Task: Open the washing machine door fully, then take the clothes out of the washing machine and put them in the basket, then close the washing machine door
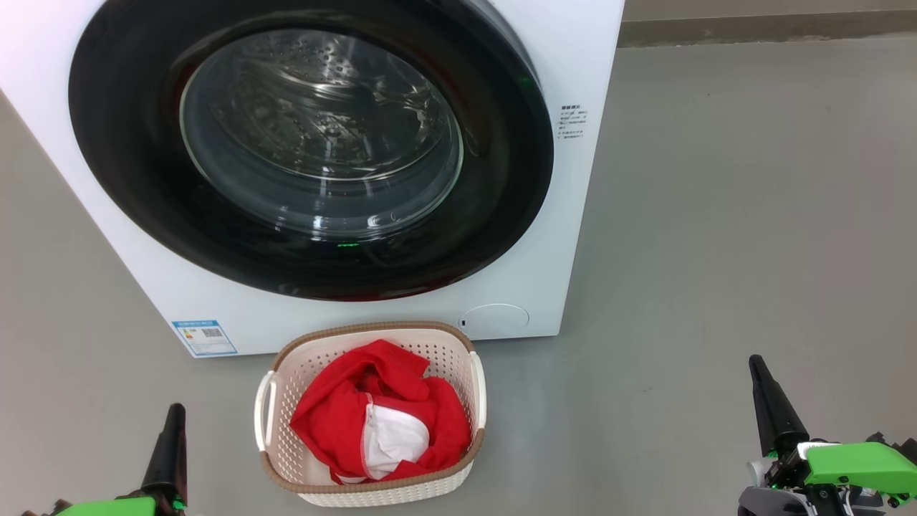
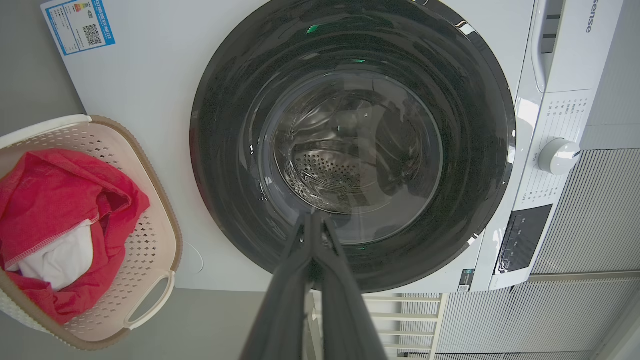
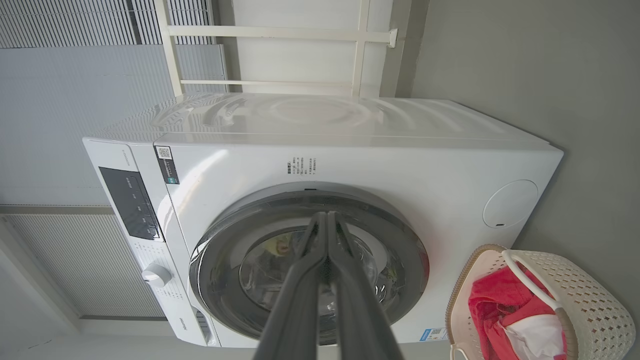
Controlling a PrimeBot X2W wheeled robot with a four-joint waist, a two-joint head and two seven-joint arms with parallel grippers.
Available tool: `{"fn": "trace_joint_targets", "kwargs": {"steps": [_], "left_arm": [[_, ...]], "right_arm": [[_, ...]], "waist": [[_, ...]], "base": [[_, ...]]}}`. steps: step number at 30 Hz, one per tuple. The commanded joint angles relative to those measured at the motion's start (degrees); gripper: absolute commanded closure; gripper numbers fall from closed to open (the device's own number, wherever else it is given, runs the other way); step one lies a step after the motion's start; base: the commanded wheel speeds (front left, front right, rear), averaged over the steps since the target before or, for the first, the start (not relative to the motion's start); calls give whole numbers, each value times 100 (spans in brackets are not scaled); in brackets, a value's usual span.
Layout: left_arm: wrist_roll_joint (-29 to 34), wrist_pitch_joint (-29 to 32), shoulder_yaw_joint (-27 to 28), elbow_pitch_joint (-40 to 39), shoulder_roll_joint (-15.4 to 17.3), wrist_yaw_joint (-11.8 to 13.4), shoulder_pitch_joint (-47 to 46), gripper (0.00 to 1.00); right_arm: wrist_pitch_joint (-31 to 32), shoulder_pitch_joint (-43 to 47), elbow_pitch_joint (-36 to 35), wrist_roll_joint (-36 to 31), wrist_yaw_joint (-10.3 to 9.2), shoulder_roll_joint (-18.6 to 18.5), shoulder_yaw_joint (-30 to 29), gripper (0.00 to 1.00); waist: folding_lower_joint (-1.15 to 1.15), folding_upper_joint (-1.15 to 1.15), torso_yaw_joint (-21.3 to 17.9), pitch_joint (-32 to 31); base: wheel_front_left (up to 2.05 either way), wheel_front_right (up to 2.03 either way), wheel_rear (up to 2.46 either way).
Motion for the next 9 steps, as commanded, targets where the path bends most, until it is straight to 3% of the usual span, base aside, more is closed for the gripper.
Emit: {"fn": "trace_joint_targets", "kwargs": {"steps": [1, 9], "left_arm": [[-19, 27, 187, -110, 88, -60, -219, 100], [-19, 26, 186, -110, 88, -60, -219, 100]], "right_arm": [[43, -60, -174, 7, -5, -9, 130, 100], [43, -60, -174, 6, -5, -9, 129, 100]], "waist": [[0, 0, 0, 0], [0, 0, 0, 0]], "base": [[0, 0, 0], [0, 0, 0]]}}
